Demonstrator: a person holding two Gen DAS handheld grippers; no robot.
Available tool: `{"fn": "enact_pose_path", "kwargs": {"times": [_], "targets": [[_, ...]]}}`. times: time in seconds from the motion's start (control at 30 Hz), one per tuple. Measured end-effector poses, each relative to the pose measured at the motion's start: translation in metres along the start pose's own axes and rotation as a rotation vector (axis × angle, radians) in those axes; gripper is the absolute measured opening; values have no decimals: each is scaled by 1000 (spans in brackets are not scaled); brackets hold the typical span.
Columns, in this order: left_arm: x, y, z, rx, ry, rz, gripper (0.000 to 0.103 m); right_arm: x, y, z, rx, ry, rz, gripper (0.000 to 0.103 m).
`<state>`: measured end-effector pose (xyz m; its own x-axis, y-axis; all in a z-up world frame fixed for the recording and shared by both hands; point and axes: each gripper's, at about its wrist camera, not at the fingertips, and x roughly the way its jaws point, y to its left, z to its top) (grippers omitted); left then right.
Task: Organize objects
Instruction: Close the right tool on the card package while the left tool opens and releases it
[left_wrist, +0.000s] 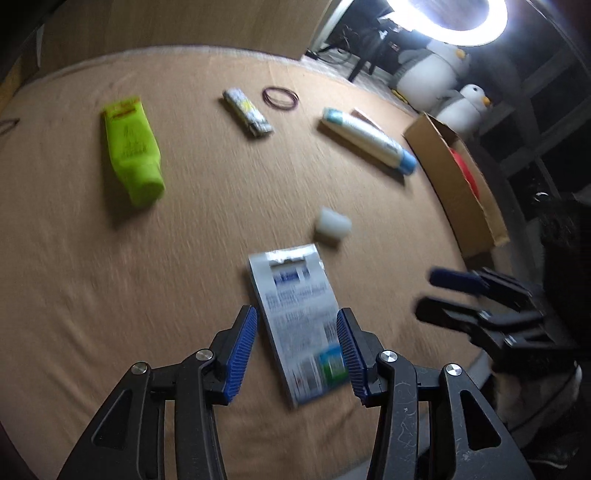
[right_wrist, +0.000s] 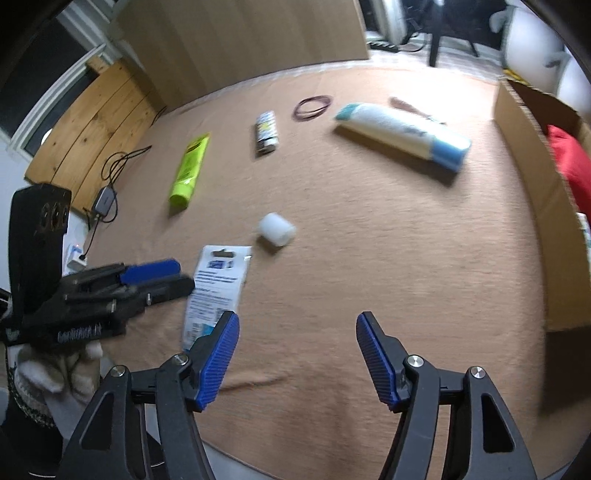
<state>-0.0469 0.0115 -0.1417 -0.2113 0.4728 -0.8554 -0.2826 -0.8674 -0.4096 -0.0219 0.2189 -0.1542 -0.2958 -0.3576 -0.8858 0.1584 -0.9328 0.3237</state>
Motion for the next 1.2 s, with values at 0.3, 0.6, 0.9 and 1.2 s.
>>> {"fn": "enact_pose_path", "kwargs": {"times": [0.3,0.6,0.9,1.2], "targets": [[22,-18,-27,44,64,-96,49,24,19,4,23,47,7,63],[7,-9,-39,72,52,-58,49,36,29,13,-52,77,-11,63],[-27,33,-44,2,-16,77,53,58,63,25,-298,154,-41,64],[-36,45,-45,-38,-36,102,55,80,90,19,-479,224,-158,65]]}}
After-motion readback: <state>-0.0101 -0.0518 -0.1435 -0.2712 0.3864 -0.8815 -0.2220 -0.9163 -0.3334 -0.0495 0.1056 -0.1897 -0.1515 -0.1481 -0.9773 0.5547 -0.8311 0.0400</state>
